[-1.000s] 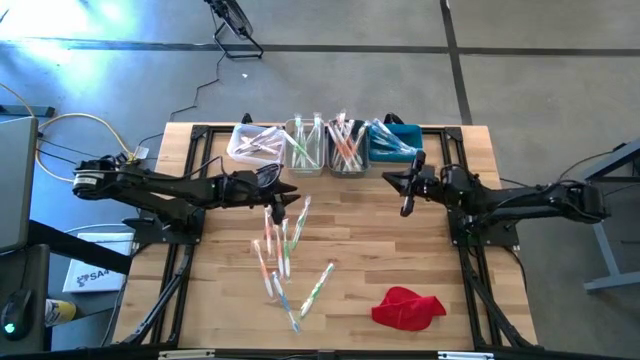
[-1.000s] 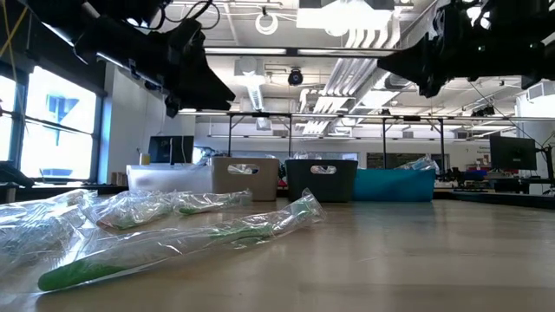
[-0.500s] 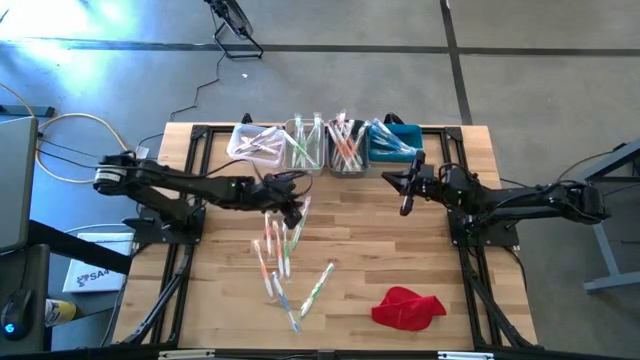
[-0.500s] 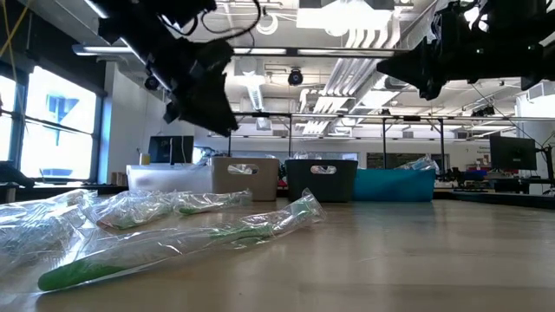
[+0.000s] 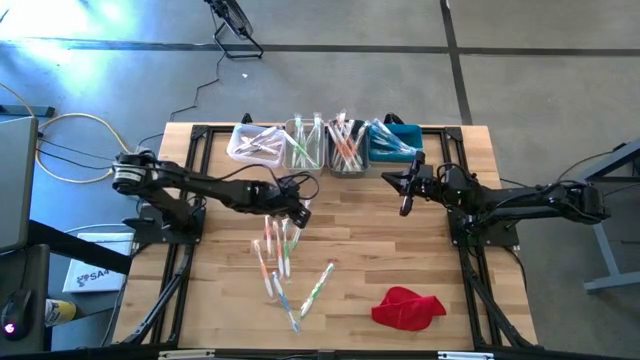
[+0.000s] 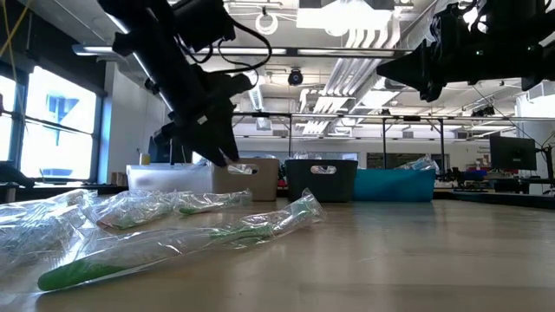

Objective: Pick & Place Toothbrushes
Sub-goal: Put the green toothbrush into the gray bin

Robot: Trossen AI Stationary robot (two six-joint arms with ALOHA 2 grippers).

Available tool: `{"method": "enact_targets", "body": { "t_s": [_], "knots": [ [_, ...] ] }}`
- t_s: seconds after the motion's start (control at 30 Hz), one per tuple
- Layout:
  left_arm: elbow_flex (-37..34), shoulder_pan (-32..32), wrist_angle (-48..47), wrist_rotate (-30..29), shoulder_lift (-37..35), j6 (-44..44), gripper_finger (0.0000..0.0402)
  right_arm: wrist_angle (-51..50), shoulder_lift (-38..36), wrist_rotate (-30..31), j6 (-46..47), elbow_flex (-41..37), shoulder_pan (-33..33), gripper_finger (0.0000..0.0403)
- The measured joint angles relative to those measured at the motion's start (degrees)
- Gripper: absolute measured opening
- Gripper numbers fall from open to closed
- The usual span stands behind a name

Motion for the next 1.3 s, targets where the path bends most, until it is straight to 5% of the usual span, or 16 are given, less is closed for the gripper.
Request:
{"method": "enact_targets", "body": {
  "t_s": [0.3, 1.3],
  "knots": [
    [-0.02, 0.0, 8.13, 0.09, 4.05, 1.42, 0.0136, -0.07, 0.0, 0.0, -0.09, 0.03, 0.0, 0.0003],
    [0.07, 0.0, 8.76, -0.27, 12.9, 0.04, 0.0136, -0.31, 0.0, 0.0, -0.09, 0.03, 0.0, 0.0004]
  ]
}}
